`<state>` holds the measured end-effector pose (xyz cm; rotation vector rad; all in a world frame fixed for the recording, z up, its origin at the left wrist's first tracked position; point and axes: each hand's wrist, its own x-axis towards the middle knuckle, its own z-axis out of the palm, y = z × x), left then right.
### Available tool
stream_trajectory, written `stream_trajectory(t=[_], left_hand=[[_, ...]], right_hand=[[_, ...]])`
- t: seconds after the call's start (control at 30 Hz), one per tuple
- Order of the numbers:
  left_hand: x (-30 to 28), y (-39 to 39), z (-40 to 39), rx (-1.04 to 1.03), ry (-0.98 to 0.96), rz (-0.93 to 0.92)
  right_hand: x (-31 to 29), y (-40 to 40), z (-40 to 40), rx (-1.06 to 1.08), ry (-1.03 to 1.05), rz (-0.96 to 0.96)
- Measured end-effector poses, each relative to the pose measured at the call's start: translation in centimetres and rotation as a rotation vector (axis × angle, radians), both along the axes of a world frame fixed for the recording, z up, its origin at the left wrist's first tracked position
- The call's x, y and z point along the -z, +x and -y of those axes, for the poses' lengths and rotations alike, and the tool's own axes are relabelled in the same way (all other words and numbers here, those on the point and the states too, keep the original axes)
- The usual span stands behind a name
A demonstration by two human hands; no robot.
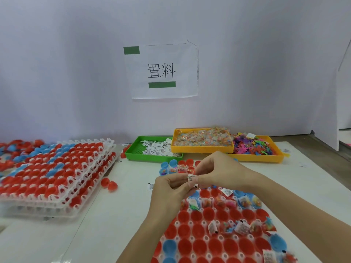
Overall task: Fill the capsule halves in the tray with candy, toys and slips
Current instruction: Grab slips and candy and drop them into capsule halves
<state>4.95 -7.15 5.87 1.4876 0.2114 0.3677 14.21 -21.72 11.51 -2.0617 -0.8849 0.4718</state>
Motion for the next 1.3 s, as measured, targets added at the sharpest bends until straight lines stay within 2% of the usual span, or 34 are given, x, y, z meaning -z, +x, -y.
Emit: stream_trajectory(t=[0.1, 0.3, 0.37, 0.5, 0.6, 0.8, 1.1, 1.3], left_hand=[[0.4, -0.9, 0.1, 0.019, 0.008, -0.012], [1.3, -2.5, 0.5, 0.007, 0.086, -0.051], [1.6, -2.9, 0.4, 0.002, 0.197, -0.072], [1.9, -3.6, 0.2, 0.031, 0.551, -0.071], [2.1, -4.0, 0.3, 0.095, 0.662, -0.123], [3.0, -4.4, 0.0, 0.089, 0.915, -0.180], [3.7, -4.7, -0.2, 0.089, 0.930, -0.162], [3.6, -4.5, -0.2, 0.037, 0.900, -0.126]], right_hand=[[-0.2, -0.5, 0.1, -0.026, -0.027, -0.015], [1.0, -1.6, 0.1, -0.030, -0.104, 0.102], [1.7, -1.9, 0.3, -0.044, -0.128, 0.140], [2.8, -2.5, 0.8, -0.080, -0.170, 0.206], [3.5, -2.8, 1.2, -0.098, -0.221, 0.236], [3.7, -3.3, 1.3, -0.163, -0.337, 0.291], [3.4, -4.0, 0.1, -0.241, -0.458, 0.373], [3.4, -4.0, -0.4, -0.234, -0.440, 0.386]])
